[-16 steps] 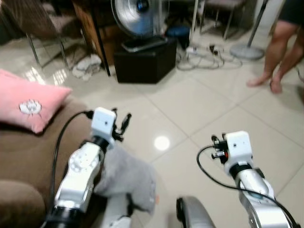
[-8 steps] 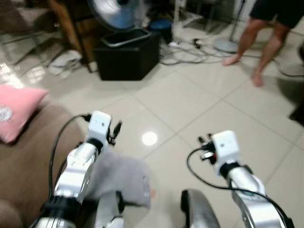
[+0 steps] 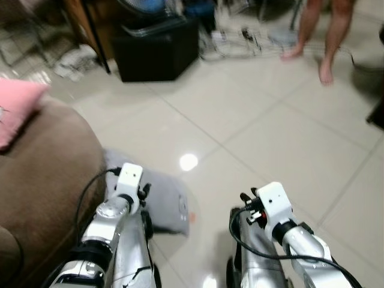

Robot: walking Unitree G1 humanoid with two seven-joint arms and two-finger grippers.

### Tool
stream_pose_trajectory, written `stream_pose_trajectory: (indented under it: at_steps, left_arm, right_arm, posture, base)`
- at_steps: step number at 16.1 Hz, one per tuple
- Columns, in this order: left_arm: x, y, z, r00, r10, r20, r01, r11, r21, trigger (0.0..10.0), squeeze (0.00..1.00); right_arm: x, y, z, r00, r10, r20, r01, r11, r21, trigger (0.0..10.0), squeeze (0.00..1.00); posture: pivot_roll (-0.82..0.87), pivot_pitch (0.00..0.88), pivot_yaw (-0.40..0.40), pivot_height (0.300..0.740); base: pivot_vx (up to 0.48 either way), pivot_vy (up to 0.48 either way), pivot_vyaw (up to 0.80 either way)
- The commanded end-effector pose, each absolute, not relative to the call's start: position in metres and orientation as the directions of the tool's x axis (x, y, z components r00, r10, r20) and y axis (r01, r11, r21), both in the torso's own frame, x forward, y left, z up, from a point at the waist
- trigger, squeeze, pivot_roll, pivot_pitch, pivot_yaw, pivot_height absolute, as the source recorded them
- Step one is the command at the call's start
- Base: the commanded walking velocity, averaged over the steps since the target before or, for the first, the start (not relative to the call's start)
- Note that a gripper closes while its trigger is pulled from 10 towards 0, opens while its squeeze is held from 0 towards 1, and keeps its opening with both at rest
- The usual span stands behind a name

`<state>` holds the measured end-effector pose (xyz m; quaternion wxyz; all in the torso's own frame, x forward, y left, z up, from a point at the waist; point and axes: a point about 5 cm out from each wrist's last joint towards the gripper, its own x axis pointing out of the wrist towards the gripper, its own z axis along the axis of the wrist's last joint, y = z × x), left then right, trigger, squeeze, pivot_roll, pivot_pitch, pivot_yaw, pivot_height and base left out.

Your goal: Move the pillow to the sofa from floor

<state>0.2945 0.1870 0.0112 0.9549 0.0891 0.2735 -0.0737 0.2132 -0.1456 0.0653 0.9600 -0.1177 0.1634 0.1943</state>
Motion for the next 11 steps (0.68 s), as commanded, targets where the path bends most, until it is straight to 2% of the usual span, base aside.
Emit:
stream_pose_trajectory:
  at_steps: [1, 2, 3, 4, 11]
  left_arm:
    - [0.304, 0.192, 0.021, 0.867, -0.054, -0.495, 0.155, 0.974, 0.166, 10.0, 0.00]
    - [0.309, 0.195, 0.025, 0.883, -0.008, -0.469, 0.119, 0.971, 0.207, 10.0, 0.29]
    - [0.314, 0.200, 0.030, 0.900, 0.043, -0.433, 0.060, 0.974, 0.220, 10.0, 0.81]
    - [0.318, 0.208, 0.035, 0.911, 0.105, -0.399, -0.006, 0.971, 0.241, 10.0, 1.00]
    - [0.314, 0.243, 0.037, 0.892, 0.254, -0.373, -0.085, 0.906, 0.414, 10.0, 1.00]
  right_arm:
    - [0.213, -0.138, 0.074, 0.870, 0.367, -0.328, -0.434, 0.887, -0.159, 10.0, 0.00]
    - [0.214, -0.138, 0.075, 0.870, 0.372, -0.323, -0.436, 0.886, -0.156, 10.0, 0.00]
    - [0.215, -0.137, 0.078, 0.871, 0.379, -0.314, -0.442, 0.882, -0.161, 10.0, 0.00]
    - [0.218, -0.138, 0.080, 0.875, 0.375, -0.307, -0.437, 0.885, -0.163, 10.0, 0.00]
    - [0.217, -0.133, 0.096, 0.888, 0.398, -0.232, -0.437, 0.886, -0.153, 10.0, 0.00]
  posture:
    - [-0.09, 0.208, 0.037, 0.496]
    - [-0.09, 0.227, 0.039, 0.496]
    - [-0.09, 0.251, 0.039, 0.496]
    - [-0.08, 0.268, 0.040, 0.496]
    - [-0.07, 0.347, 0.054, 0.496]
  base:
    - [0.000, 0.000, 0.00]
    - [0.000, 0.000, 0.00]
    - [0.000, 0.000, 0.00]
    - [0.000, 0.000, 0.00]
    - [0.000, 0.000, 0.00]
